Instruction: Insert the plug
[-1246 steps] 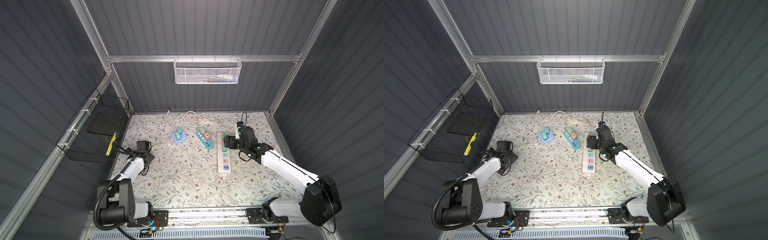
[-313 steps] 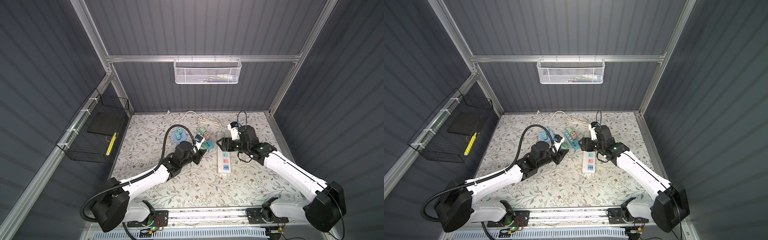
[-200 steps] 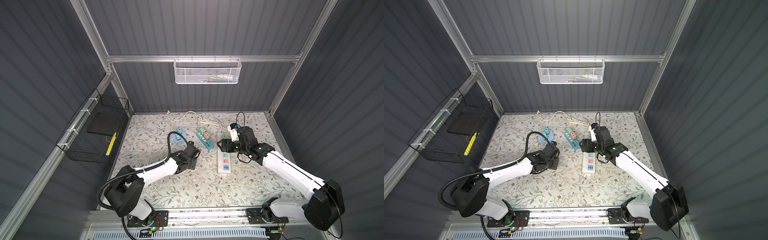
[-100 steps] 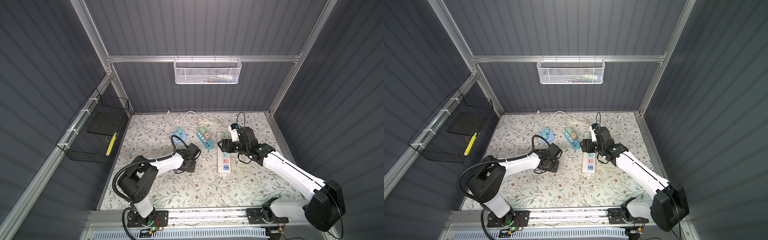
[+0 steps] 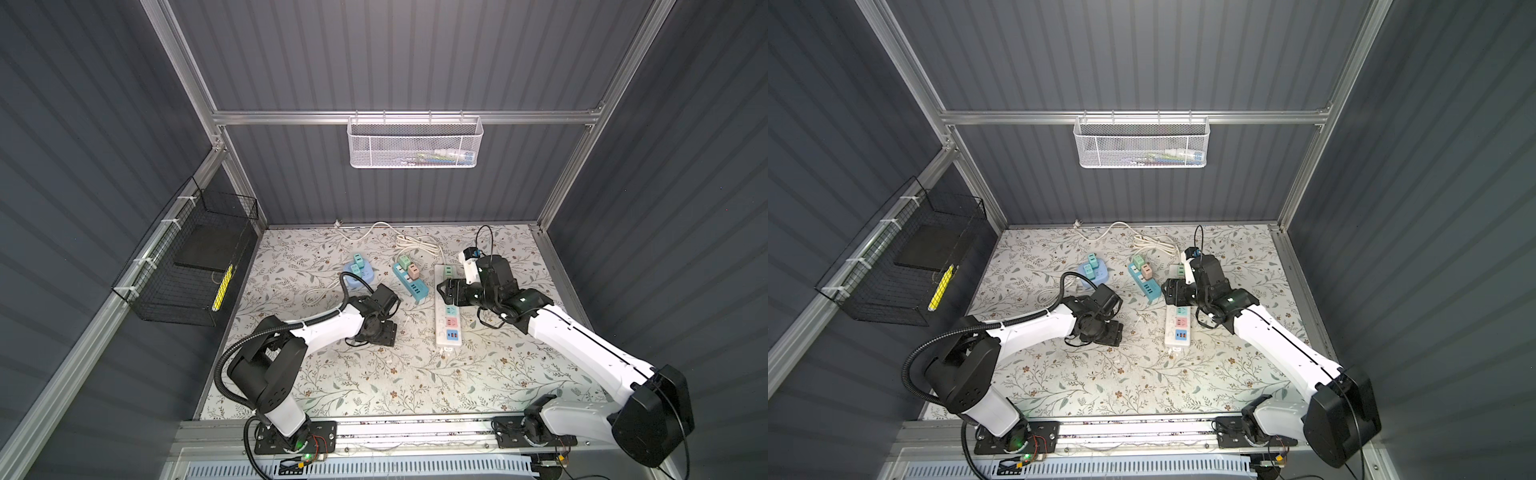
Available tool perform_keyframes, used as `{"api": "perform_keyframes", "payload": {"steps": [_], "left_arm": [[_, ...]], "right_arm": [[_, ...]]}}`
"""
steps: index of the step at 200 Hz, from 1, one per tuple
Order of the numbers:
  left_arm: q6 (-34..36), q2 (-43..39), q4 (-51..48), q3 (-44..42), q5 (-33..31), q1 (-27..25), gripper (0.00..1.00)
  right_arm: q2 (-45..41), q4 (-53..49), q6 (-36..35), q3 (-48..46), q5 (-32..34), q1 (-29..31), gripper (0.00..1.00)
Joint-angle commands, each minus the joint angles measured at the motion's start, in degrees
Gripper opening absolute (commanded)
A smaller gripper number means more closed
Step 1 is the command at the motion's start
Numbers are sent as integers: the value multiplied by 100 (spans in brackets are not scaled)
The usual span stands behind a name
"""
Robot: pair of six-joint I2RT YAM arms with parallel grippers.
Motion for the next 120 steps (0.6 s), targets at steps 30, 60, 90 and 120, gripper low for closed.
{"api": "perform_keyframes", "payload": {"steps": [30, 60, 90, 120], "left_arm": [[-351, -8, 244, 143, 537, -147, 71], [-425, 292, 552, 405, 653, -217, 70], [-354, 635, 735, 771, 517, -250, 69], [-76, 1085, 746, 1113, 172, -248, 69]], "right_arm": [[-26, 50, -91, -80, 93, -64, 80], [-14, 33, -98, -78, 97, -98, 80], [-75, 7, -102, -82, 111, -148, 81], [-136, -60, -131, -74, 124, -170, 80]]}}
